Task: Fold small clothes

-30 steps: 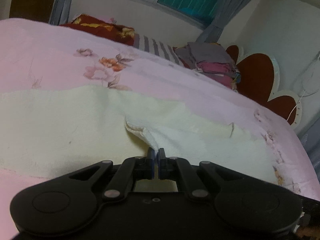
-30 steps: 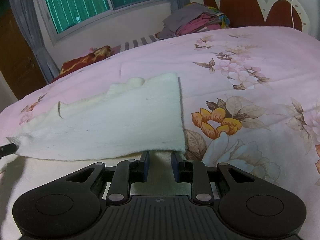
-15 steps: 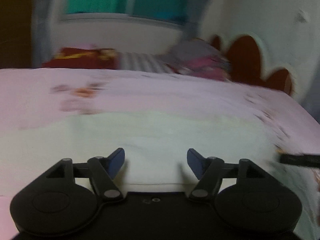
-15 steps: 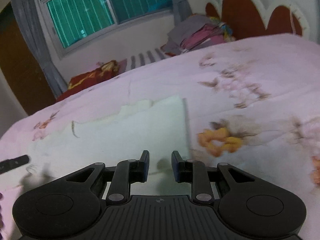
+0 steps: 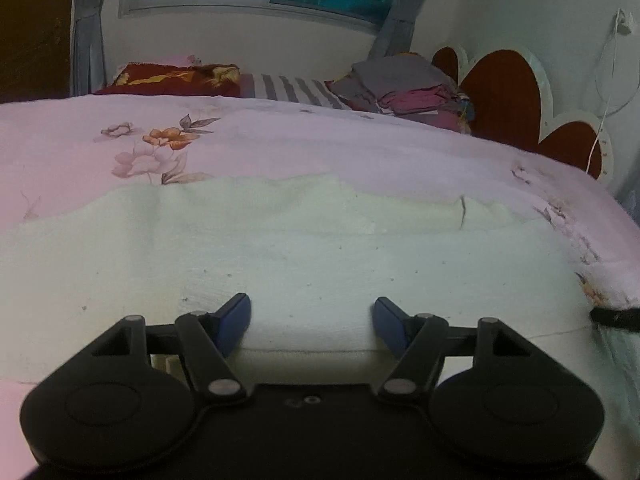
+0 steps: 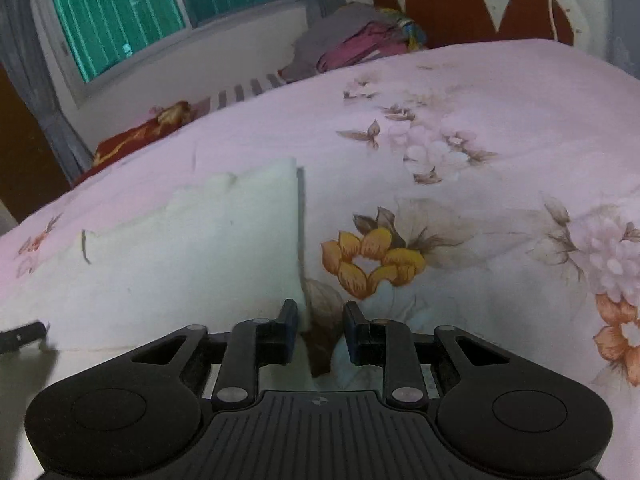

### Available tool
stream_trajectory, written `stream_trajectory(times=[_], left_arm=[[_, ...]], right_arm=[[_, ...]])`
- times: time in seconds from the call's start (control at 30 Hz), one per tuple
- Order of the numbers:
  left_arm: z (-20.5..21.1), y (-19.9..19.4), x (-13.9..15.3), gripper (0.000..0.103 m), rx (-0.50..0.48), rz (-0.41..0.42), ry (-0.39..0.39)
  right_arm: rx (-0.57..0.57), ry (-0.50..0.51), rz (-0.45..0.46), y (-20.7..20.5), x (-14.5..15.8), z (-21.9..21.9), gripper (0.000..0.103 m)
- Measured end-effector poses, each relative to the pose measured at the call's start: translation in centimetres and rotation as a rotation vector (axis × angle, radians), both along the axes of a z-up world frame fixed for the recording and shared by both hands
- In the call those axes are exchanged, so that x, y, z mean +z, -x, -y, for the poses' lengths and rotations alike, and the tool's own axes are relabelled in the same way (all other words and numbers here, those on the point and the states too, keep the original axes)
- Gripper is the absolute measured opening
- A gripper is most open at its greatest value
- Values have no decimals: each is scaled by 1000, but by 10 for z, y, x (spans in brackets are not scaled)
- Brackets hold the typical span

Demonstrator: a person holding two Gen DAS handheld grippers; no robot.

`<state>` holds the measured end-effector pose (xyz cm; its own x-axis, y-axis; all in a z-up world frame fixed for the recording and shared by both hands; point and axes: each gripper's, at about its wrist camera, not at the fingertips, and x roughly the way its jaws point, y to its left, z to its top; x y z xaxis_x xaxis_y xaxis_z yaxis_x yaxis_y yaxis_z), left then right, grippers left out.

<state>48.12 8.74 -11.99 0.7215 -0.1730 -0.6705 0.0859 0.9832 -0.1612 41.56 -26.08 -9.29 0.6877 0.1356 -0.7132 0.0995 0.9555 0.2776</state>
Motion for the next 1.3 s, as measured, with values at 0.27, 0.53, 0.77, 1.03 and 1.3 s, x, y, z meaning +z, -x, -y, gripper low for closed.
stream_trajectory(times=[0.27, 0.53, 0.77, 1.03, 1.3], left_arm=[[50, -27, 9, 73, -84, 29, 29], [20, -48, -5, 74, -32, 2, -50], [16, -48, 1, 73, -40, -10, -101], [69, -55, 12, 75, -85, 30, -16], [27, -58, -7, 80, -13, -26, -140]], right_arm=[[246, -46, 88, -29, 17, -69, 25], [262, 29, 69, -74, 4, -73, 25], [80, 136, 35, -129, -11, -21, 25], [250, 70, 127, -97, 14, -71, 25], [244, 129, 78, -113, -8, -70, 0]])
